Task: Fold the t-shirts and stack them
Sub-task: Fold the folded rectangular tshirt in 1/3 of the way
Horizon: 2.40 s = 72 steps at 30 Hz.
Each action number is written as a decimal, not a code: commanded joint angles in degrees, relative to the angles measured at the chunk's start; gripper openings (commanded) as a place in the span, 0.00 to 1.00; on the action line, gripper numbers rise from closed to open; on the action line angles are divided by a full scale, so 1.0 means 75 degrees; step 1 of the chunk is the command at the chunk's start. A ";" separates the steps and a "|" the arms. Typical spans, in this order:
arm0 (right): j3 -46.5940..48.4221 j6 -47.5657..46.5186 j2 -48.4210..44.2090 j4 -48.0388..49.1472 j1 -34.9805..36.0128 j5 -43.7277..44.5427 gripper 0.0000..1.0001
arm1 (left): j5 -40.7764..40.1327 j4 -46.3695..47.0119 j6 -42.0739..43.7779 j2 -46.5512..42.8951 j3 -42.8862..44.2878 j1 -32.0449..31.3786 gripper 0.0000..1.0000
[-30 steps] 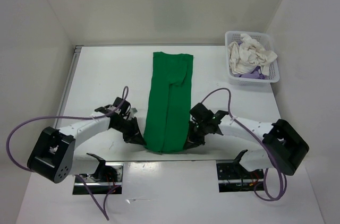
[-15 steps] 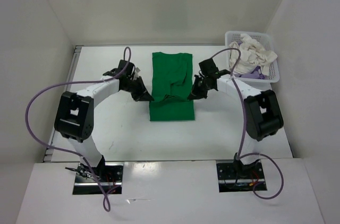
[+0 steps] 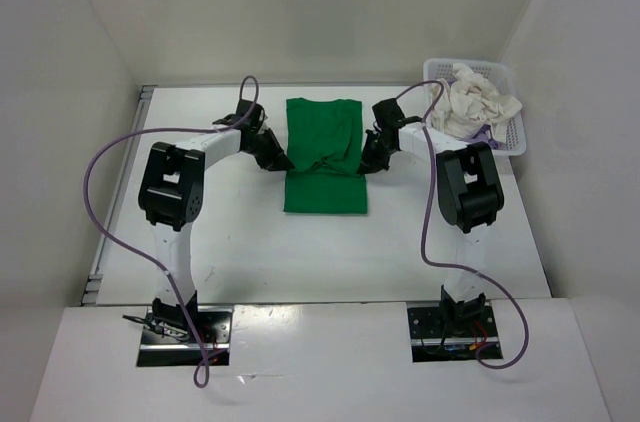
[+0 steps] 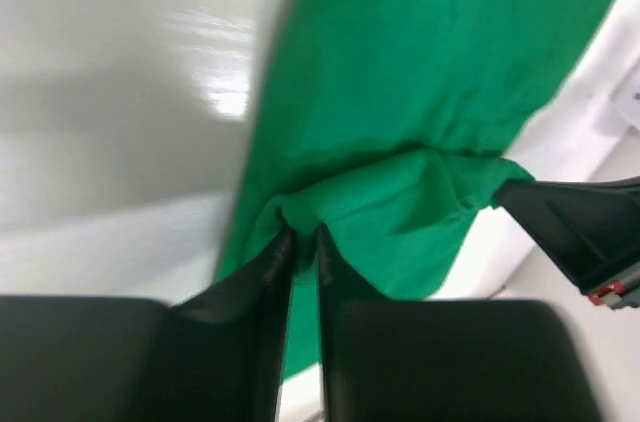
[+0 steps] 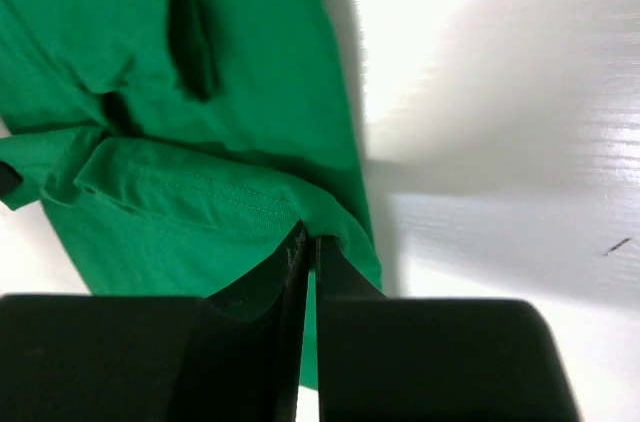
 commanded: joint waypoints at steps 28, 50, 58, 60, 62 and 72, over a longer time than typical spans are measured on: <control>-0.2602 0.0317 -0.1508 0.0899 0.0959 0.0347 0.02 | -0.1296 0.1621 -0.0453 -0.2052 -0.3466 -0.1508 0.39; -0.3439 0.1173 -0.3594 0.0115 0.2084 -0.0050 0.08 | -0.1637 0.0625 -0.0418 -0.5766 -0.5791 -0.1508 0.42; -0.1784 0.0926 -0.2236 0.0267 0.2810 -0.0379 0.08 | -0.0724 0.1630 -0.0815 -0.5381 -0.6103 -0.1508 0.42; -0.1491 0.0926 -0.1815 0.0442 0.2962 -0.0286 0.08 | -0.0816 0.1808 -0.0991 -0.5311 -0.6209 -0.1671 0.42; -0.1186 0.0926 -0.1497 0.0512 0.2963 -0.0204 0.08 | -0.0816 0.1914 -0.0992 -0.5216 -0.6280 -0.1672 0.42; 0.0255 0.0587 0.0038 0.0267 0.2963 0.0546 0.10 | -0.1050 0.1985 -0.0828 -0.4993 -0.6808 -0.1672 0.44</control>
